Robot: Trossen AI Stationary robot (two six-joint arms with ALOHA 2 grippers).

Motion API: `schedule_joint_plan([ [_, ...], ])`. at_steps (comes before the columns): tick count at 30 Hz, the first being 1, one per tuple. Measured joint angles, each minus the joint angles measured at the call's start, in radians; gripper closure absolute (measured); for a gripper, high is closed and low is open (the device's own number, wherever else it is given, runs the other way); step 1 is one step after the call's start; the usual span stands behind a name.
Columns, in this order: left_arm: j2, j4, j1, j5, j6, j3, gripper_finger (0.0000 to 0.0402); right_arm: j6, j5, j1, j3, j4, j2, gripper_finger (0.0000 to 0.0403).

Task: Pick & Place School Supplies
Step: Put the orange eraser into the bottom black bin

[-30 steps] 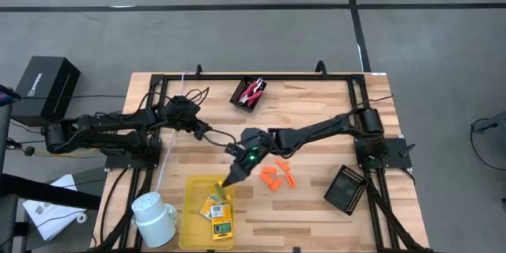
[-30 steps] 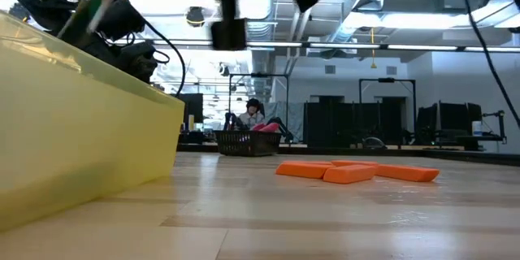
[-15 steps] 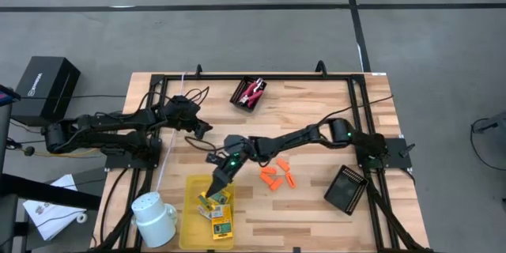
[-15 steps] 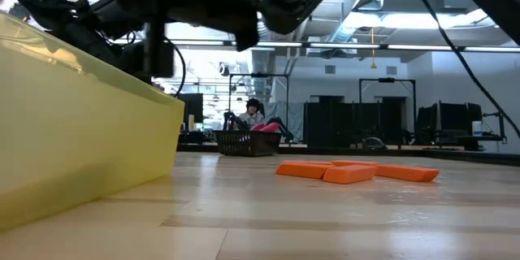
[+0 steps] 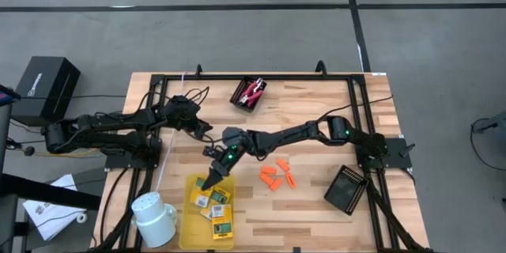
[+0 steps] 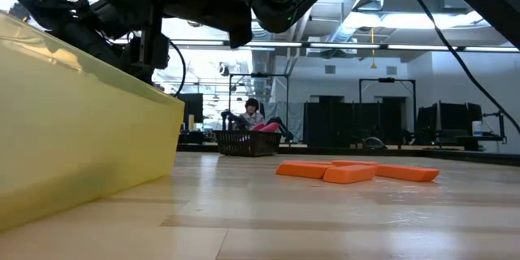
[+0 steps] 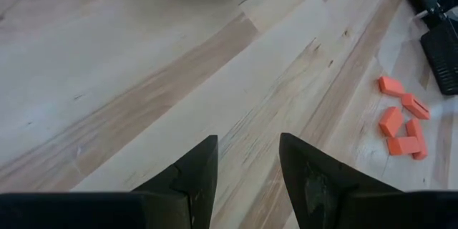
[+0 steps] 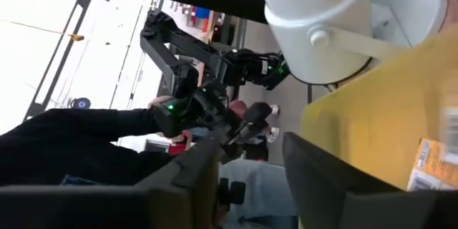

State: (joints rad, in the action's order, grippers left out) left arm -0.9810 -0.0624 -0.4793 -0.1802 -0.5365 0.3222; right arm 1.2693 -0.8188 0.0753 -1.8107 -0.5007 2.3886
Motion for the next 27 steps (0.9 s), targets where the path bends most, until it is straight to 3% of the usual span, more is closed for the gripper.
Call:
schedule_joint_plan([
  [4, 0.0, 0.0, 0.0, 0.0, 0.0, 0.0, 0.0257, 0.036, -0.014, -0.011, 0.0, -0.058, 0.0, 0.022],
  [8, 0.0, -0.001, 0.0, 0.0, 0.0, 0.0, 0.0257, 0.101, -0.026, -0.033, 0.0, -0.164, -0.016, 0.0214],
  [12, 0.0, -0.002, 0.0, 0.0, -0.023, 0.0, 0.0257, 0.113, -0.041, -0.057, 0.001, -0.218, -0.061, 0.0229],
  [17, 0.0, 0.001, 0.002, 0.0, -0.044, 0.0, 0.0257, -0.013, -0.046, -0.103, 0.001, -0.197, -0.184, 0.0263],
  [21, 0.0, 0.055, 0.003, -0.022, -0.044, 0.0, 0.0257, -0.213, -0.038, -0.147, 0.0, 0.001, -0.311, 0.0291],
  [24, 0.0, 0.18, 0.003, -0.068, -0.041, 0.0, 0.0257, -0.433, 0.004, -0.17, 0.0, 0.31, -0.41, 0.0304],
  [27, 0.0, 0.35, 0.01, -0.09, -0.041, 0.0, 0.0257, -0.656, 0.133, -0.183, 0.0, 0.638, -0.504, 0.0308],
])
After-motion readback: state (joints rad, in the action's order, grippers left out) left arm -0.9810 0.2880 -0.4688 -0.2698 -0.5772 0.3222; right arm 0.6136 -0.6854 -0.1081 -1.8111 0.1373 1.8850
